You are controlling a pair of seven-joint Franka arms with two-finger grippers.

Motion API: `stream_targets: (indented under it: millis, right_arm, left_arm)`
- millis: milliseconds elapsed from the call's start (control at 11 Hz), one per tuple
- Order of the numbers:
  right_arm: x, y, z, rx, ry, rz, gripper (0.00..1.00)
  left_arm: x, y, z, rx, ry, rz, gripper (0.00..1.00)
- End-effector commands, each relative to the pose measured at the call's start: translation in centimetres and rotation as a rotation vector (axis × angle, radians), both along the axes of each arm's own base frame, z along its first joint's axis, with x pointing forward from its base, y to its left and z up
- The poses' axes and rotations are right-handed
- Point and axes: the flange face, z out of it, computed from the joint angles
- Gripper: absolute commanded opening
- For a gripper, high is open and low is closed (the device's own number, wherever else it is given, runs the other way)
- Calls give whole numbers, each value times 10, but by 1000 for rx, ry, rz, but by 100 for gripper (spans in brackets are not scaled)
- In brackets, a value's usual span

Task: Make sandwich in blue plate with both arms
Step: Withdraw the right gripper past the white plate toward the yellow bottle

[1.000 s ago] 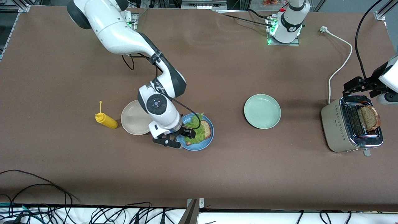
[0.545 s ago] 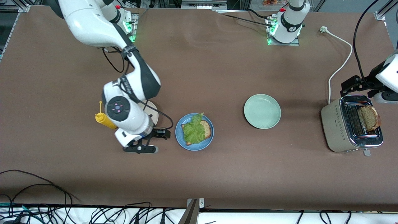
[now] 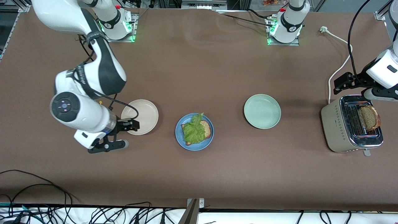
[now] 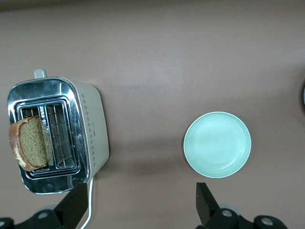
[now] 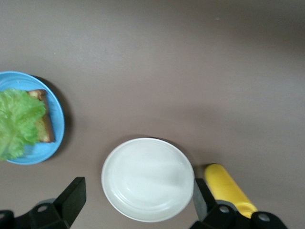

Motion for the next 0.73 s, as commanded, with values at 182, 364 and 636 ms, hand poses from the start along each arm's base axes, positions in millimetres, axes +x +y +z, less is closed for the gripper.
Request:
stream_targets:
  millis: [182, 364, 636]
  right_arm:
    - [-8, -90, 44, 38, 82, 173, 100]
    - [-6, -138, 47, 125, 99, 323, 100]
    - [1, -196, 35, 232, 72, 508, 100]
  left_arm:
    - [-4, -2, 7, -25, 1, -13, 100]
    - [-5, -5, 10, -25, -4, -15, 100]
    - [-8, -11, 13, -24, -2, -7, 100]
